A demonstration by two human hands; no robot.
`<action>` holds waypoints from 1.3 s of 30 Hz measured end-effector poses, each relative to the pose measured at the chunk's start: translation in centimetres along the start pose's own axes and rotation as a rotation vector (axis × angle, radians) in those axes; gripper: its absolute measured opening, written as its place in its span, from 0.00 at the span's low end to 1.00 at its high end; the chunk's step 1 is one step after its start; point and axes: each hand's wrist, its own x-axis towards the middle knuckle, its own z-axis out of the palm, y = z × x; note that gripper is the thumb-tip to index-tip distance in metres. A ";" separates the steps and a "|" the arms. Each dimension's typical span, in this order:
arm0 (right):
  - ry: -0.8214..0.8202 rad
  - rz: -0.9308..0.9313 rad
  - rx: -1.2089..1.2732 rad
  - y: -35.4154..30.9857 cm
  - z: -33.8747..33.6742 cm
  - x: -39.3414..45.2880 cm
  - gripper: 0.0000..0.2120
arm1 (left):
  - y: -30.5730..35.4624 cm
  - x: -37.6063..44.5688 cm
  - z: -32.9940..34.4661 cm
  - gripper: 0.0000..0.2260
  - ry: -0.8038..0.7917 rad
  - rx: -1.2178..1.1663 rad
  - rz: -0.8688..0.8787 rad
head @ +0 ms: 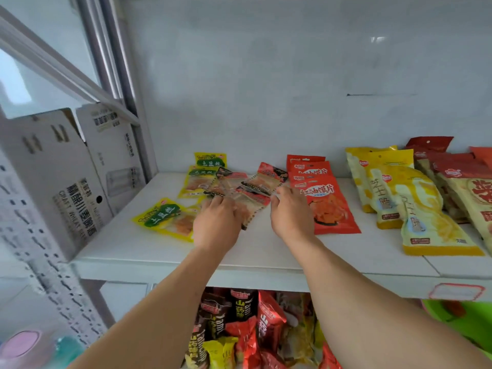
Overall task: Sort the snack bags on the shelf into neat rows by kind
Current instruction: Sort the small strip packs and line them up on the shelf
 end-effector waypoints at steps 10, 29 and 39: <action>-0.221 0.418 0.216 -3.9 3.9 1.6 0.25 | -6.1 1.3 0.9 0.24 -0.038 0.004 0.000; -0.331 0.401 -0.044 -3.4 11.6 9.1 0.28 | -5.7 10.8 2.0 0.38 -0.360 0.256 0.002; -0.259 0.396 0.068 -4.6 12.5 10.2 0.20 | -8.9 12.4 1.6 0.25 -0.466 0.061 -0.032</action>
